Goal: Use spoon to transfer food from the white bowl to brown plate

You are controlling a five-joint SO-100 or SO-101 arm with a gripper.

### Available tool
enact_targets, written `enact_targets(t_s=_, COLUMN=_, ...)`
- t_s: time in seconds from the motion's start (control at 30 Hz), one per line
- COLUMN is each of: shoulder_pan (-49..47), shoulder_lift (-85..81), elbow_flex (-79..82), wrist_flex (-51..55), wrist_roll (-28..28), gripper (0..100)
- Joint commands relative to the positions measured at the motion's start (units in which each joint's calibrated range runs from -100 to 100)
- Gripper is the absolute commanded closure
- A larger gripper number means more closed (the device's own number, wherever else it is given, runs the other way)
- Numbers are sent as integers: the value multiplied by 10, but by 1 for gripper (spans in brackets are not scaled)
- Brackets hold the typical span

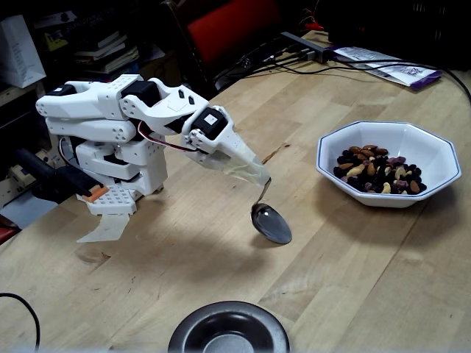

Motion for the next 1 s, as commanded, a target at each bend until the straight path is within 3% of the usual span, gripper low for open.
enact_targets(t_s=0.0, shoulder_pan=-3, shoulder_lift=-3, elbow_flex=-28, wrist_flex=-8, wrist_roll=2, gripper=96)
enact_targets(t_s=0.97, shoulder_pan=-1, shoulder_lift=3, elbow_flex=13, wrist_flex=0, wrist_roll=1, gripper=96)
